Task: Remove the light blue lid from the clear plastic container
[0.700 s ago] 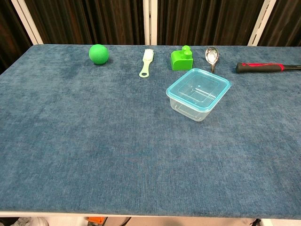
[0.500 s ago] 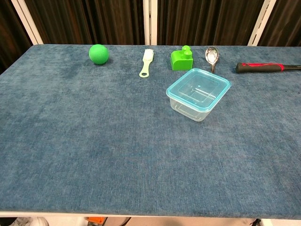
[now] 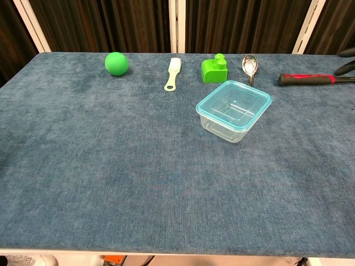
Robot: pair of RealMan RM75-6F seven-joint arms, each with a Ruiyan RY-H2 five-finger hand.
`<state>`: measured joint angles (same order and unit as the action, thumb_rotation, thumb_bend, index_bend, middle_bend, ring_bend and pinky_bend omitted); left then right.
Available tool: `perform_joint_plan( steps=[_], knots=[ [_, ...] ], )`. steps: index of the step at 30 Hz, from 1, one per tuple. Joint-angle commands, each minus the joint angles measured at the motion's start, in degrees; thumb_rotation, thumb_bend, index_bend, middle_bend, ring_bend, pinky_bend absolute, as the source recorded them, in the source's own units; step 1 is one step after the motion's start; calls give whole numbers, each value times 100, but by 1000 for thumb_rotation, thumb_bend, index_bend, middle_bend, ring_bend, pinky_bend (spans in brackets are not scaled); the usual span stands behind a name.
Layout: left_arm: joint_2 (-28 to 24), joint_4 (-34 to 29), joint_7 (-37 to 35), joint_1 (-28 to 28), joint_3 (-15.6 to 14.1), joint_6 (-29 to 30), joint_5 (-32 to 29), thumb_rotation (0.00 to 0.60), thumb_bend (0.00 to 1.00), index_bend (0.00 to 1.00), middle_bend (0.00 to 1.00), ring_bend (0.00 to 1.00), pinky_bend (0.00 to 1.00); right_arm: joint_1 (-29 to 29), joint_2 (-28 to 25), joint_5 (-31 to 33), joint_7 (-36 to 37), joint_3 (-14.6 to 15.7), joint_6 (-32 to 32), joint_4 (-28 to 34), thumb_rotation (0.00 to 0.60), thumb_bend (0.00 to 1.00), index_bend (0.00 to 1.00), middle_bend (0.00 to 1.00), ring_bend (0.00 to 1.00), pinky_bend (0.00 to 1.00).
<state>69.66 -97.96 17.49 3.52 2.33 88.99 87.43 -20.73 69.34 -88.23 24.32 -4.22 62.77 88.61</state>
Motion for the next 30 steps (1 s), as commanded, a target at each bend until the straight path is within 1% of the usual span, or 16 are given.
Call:
perform_joint_plan(
  steps=[1,4,8,12,15,21,25,30],
  knots=[
    [9,-44,29,33,21,-66,-54,600,0,153,117,3,16,-682,480,298,676,-278,-821,-756,600,39,0,140,0,0],
    [6,-90,62,54,46,-99,-99,600,0,153,117,3,16,-1009,777,368,1067,-339,-1244,-1251,600,40,0,142,0,0],
    [-1,-136,94,80,77,-143,-166,600,0,153,117,2,17,-1315,1127,280,1454,-332,-1498,-1784,600,40,0,145,0,0],
    [-16,-185,141,132,117,-211,-225,600,0,153,117,3,18,-1547,1399,86,1918,-282,-1542,-2111,600,40,0,147,0,0],
    [-26,-216,171,164,133,-238,-229,600,0,153,117,3,18,-1691,1533,-113,2162,-178,-1516,-2243,600,41,0,147,0,0],
    [-59,-262,183,164,122,-233,-235,600,0,153,117,3,18,-1711,1552,-345,2262,76,-1276,-2063,600,46,0,148,0,0],
    [-61,-245,158,180,119,-242,-219,600,0,153,117,3,18,-1624,1419,-436,2305,302,-1155,-1741,600,47,0,148,0,0],
    [-55,-219,132,200,109,-239,-168,600,0,153,117,3,19,-1392,1211,-537,2086,619,-882,-1227,600,47,0,147,0,0]
  ],
)
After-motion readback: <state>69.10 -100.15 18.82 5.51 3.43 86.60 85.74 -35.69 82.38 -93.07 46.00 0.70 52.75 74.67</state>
